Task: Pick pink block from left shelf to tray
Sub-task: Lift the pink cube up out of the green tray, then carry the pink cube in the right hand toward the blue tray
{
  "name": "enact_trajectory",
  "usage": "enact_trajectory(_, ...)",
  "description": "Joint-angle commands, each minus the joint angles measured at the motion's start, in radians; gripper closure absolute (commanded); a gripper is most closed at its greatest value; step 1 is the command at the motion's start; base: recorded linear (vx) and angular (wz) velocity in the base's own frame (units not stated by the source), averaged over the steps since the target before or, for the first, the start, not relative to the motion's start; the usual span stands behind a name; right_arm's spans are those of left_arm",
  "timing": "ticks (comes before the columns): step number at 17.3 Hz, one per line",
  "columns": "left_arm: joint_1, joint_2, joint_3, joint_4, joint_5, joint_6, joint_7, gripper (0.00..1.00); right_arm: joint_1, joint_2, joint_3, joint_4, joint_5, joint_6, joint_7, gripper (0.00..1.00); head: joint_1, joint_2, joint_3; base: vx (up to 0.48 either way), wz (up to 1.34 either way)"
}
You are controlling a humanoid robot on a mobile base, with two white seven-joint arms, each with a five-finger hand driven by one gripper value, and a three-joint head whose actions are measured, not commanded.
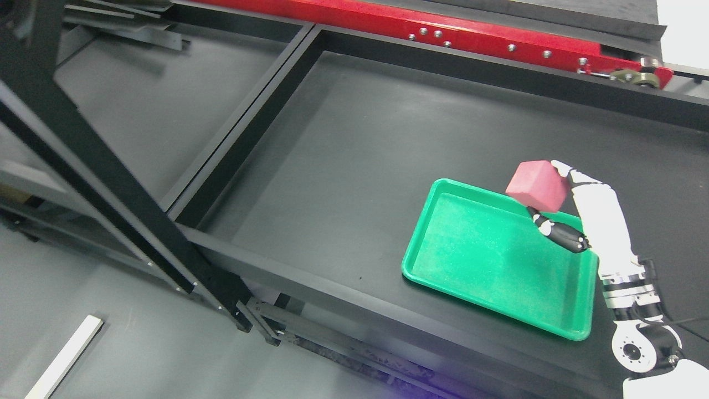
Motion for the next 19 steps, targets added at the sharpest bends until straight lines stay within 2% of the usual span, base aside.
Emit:
enact_trajectory(1,-0.032,0.017,0.0,-0.017,0.0,-0.001,0.001,0.0,0.031,0.033,-0.094,-0.067,-0.025,0.0,-0.036,0.97,0.0,0.0,0.0,-0.068,0.27)
enact_trajectory(19,-0.032,0.017,0.0,-0.017,0.0,-0.001,0.001,0.0,0.051,0.041,-0.094,-0.099,-0.025,-0.007,-0.036,0.97,0.0,0.0,0.0,-0.093,0.53)
